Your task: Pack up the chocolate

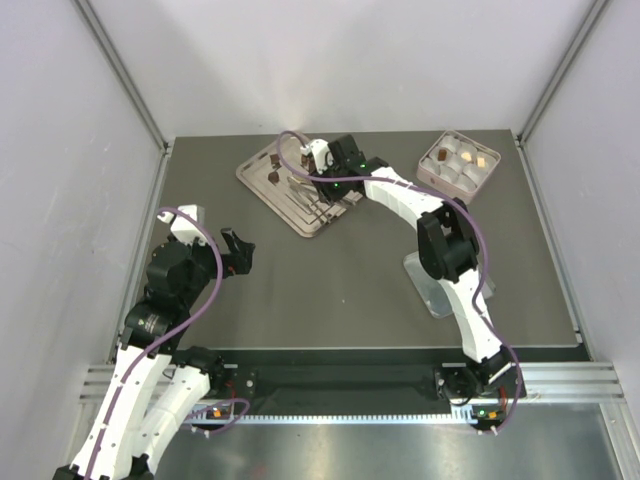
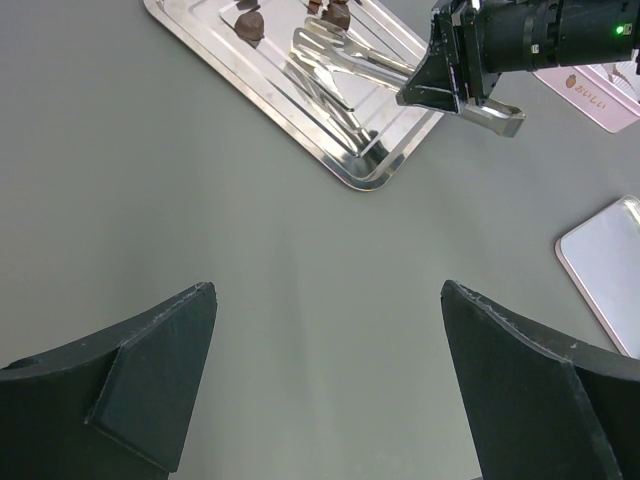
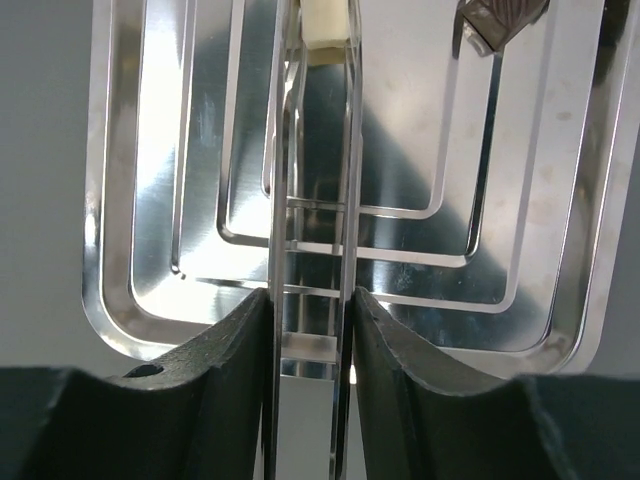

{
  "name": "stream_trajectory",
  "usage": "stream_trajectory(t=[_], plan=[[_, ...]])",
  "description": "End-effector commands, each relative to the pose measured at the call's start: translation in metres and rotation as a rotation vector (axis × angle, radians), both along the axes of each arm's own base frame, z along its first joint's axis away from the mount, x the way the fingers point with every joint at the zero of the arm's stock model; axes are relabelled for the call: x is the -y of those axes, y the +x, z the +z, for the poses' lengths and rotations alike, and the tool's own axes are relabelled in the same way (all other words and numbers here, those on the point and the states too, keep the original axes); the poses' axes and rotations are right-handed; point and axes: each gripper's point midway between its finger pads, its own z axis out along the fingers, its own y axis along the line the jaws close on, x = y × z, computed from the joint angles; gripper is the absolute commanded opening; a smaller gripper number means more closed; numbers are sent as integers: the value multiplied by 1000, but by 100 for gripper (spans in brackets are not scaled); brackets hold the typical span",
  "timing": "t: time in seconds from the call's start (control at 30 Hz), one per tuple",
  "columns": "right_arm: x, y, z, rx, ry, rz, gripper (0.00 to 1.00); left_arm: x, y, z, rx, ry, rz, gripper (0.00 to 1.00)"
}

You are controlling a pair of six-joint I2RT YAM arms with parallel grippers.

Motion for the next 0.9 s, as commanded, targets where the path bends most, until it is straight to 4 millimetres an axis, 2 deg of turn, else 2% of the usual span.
stream_trajectory(t=[0.0,0.07,0.1,0.13,0.17,0.23,0.3,0.33,0.4,0.57,0.6,0.67,0.7,0.77,0.8,0.87], plan=[[-8,3,54,80,73,17,36,2,4,17,67,-17,-5,99],[-5,-2,61,79,80,13,34,1,4,16,63,-15,-2,99],[-3,-4,74,95,94,10,32,1,5,16,63,-15,-1,99],[-2,-8,74,84,95,6,30,1,5,16,63,-14,1,99],[0,-12,89,100,113,5,28,1,5,16,62,-15,1,99],[3,-19,91,84,122,-7,26,0,4,16,63,-15,4,99],[7,-24,105,92,136,-21,26,-1,4,16,62,-13,7,99],[11,-28,102,80,130,-33,26,-1,5,16,62,-14,9,99],[20,-30,115,97,135,-73,25,-1,5,16,62,-14,9,99],[49,-34,119,65,135,-189,27,0,4,17,64,-16,1,99],[66,-28,123,65,134,-237,27,0,4,17,64,-16,1,99],[83,-24,123,32,158,-311,27,1,4,16,63,-16,-2,99],[104,-15,129,27,180,-361,27,1,4,17,64,-17,-2,99],[128,-9,127,3,200,-434,27,1,4,17,66,-16,-4,99],[150,-1,131,8,210,-485,27,1,4,17,66,-16,-4,99],[174,6,133,11,220,-545,27,1,4,16,64,-16,-5,99]])
